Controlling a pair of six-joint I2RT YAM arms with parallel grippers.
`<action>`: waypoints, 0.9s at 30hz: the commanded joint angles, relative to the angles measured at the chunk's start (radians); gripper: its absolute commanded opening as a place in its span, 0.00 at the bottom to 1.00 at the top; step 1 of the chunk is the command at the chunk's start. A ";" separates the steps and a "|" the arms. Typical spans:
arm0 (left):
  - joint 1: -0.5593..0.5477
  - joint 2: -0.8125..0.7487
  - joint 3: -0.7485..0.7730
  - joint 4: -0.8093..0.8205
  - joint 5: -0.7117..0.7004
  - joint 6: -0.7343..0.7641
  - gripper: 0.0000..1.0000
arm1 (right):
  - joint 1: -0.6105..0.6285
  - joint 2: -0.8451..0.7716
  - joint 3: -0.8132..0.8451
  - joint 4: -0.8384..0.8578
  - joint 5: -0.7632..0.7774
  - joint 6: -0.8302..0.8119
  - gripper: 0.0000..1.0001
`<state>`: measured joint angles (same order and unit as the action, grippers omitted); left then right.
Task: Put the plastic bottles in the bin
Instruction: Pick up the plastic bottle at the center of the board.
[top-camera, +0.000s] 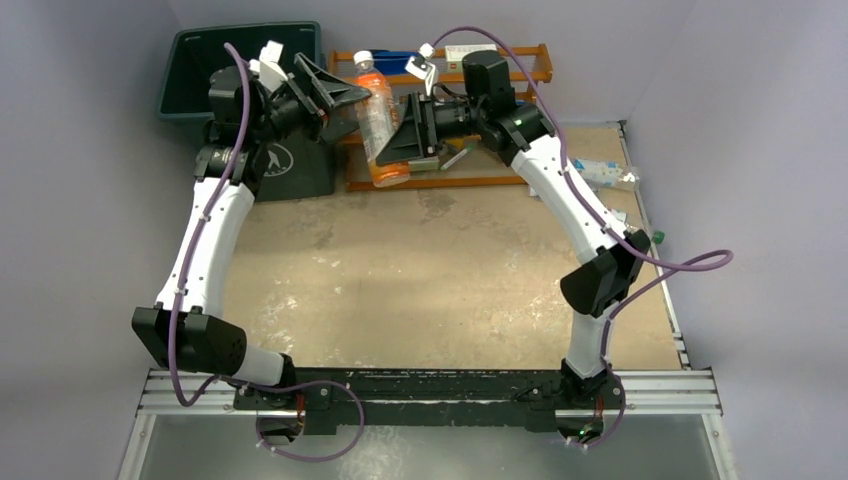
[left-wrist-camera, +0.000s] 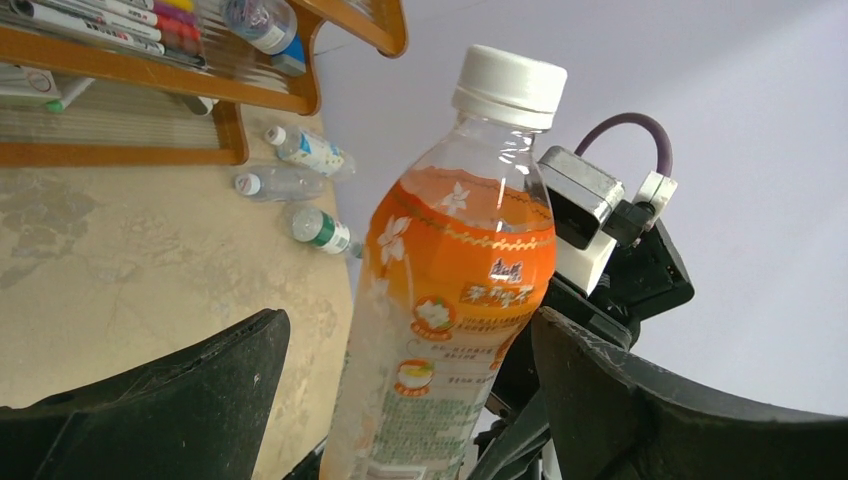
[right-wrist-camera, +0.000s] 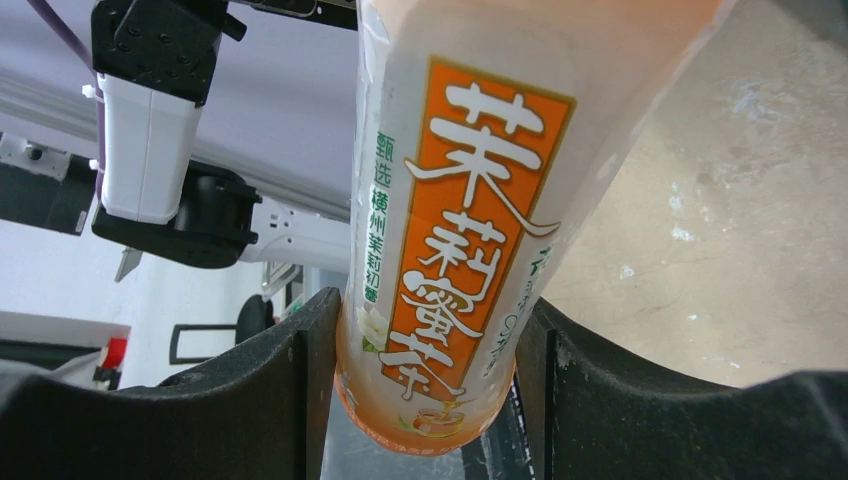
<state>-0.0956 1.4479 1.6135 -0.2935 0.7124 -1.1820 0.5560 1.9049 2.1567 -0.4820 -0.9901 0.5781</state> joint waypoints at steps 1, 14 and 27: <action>-0.030 -0.021 0.042 -0.006 -0.032 0.053 0.91 | 0.043 -0.005 0.038 0.042 -0.064 0.002 0.31; -0.053 -0.005 0.087 -0.101 -0.069 0.125 0.66 | 0.058 -0.021 0.000 0.034 -0.067 0.000 0.32; -0.053 0.051 0.209 -0.231 -0.141 0.207 0.44 | 0.056 -0.073 -0.001 -0.013 -0.048 -0.013 0.98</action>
<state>-0.1513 1.4750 1.7332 -0.4969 0.6254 -1.0313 0.6132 1.9167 2.1319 -0.4828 -1.0275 0.5880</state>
